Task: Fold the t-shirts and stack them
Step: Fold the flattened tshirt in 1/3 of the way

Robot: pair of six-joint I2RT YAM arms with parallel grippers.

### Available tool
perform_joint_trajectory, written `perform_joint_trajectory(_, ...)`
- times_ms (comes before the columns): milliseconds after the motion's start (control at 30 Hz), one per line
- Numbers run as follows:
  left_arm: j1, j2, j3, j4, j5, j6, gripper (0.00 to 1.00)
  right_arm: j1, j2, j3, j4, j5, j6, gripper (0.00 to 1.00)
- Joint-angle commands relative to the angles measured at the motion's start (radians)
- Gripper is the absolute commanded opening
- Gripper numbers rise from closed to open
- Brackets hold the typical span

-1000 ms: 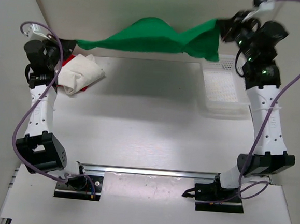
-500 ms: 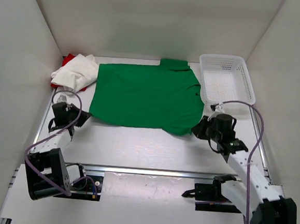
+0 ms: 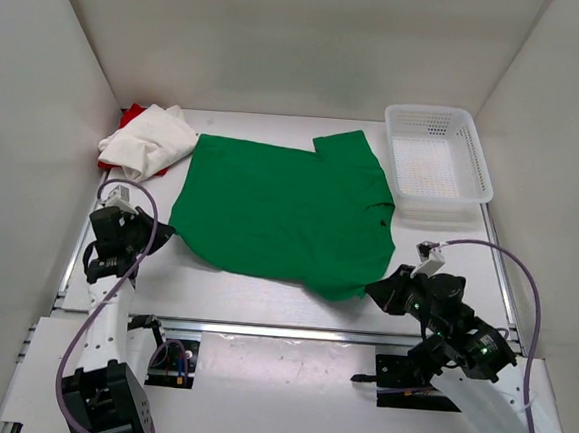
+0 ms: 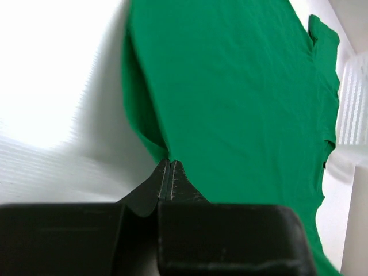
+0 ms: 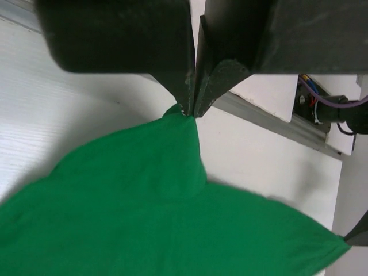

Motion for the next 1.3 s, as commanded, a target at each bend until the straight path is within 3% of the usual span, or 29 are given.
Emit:
perform_joint_trajectory(0,-0.017,-0.028,0.039,-0.110,-0.014,0.047,0.00,0.055,0.052,0.100,-0.056,0.153,0.014,0.00)
perform_joint_trajectory(133,-0.002,0.045,0.018,0.002,0.003,-0.025,0.00,-0.004,0.285,0.105,0.096,0.181,-0.109,0.00)
perform_joint_trajectory(233,0.035,0.121,-0.025,0.126,0.007,-0.080,0.00,-0.316,0.428,0.062,0.326,-0.073,-0.216,0.00)
perform_joint_trajectory(300,0.035,0.190,-0.027,0.175,-0.014,-0.105,0.00,-0.453,0.524,0.053,0.407,-0.237,-0.227,0.00)
perform_joint_trajectory(333,0.035,0.209,-0.024,0.201,-0.019,-0.120,0.00,-0.499,0.543,0.060,0.435,-0.242,-0.239,0.01)
perform_joint_trajectory(567,-0.070,0.346,0.054,0.369,-0.112,-0.257,0.00,-0.472,0.869,0.279,0.538,-0.146,-0.279,0.00)
perform_joint_trajectory(767,-0.127,0.562,0.177,0.396,-0.157,-0.266,0.00,-0.501,1.052,0.375,0.618,-0.121,-0.284,0.00)
perform_joint_trajectory(1033,-0.107,0.717,0.232,0.436,-0.139,-0.290,0.00,-0.546,1.203,0.487,0.642,-0.144,-0.294,0.00)
perform_joint_trajectory(1267,-0.094,0.648,0.165,0.574,-0.163,-0.360,0.00,-0.567,1.189,0.448,0.658,-0.124,-0.291,0.00)
